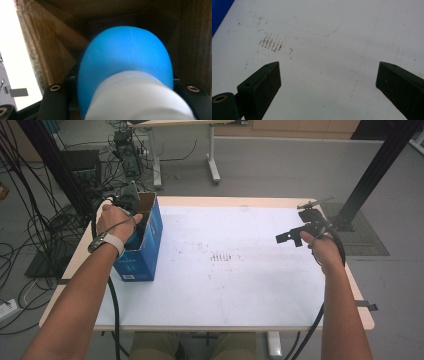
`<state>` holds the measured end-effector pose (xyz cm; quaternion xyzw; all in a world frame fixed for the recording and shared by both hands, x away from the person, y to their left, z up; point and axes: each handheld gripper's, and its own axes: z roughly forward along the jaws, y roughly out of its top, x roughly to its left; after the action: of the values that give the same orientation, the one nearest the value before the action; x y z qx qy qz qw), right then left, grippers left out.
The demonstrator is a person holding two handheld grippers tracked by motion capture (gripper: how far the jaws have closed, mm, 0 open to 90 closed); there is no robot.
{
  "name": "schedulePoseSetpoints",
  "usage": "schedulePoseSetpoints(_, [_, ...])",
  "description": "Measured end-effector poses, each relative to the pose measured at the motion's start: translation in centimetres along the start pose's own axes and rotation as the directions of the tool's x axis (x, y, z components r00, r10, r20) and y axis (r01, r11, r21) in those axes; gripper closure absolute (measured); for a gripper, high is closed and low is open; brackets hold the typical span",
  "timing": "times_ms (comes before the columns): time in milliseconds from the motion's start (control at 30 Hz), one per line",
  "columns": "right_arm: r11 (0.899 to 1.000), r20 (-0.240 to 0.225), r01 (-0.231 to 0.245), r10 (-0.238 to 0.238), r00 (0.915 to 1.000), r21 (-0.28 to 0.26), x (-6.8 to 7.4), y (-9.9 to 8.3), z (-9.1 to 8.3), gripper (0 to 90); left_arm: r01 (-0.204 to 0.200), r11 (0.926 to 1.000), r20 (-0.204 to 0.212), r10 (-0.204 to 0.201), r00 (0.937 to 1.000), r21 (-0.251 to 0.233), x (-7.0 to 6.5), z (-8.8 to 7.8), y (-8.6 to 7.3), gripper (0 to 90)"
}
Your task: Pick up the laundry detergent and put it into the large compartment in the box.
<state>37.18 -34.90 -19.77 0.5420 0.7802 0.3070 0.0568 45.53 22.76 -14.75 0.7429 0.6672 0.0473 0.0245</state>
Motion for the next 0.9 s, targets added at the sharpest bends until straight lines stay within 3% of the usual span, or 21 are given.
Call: schedulePoseSetpoints(900, [1.000, 0.005, -0.002, 0.001, 1.0000, 0.005, 0.17, -0.03, -0.20, 6.0, 0.005, 1.0000, 0.007, -0.005, 1.0000, 0.004, 0.30, 0.05, -0.03, 38.7])
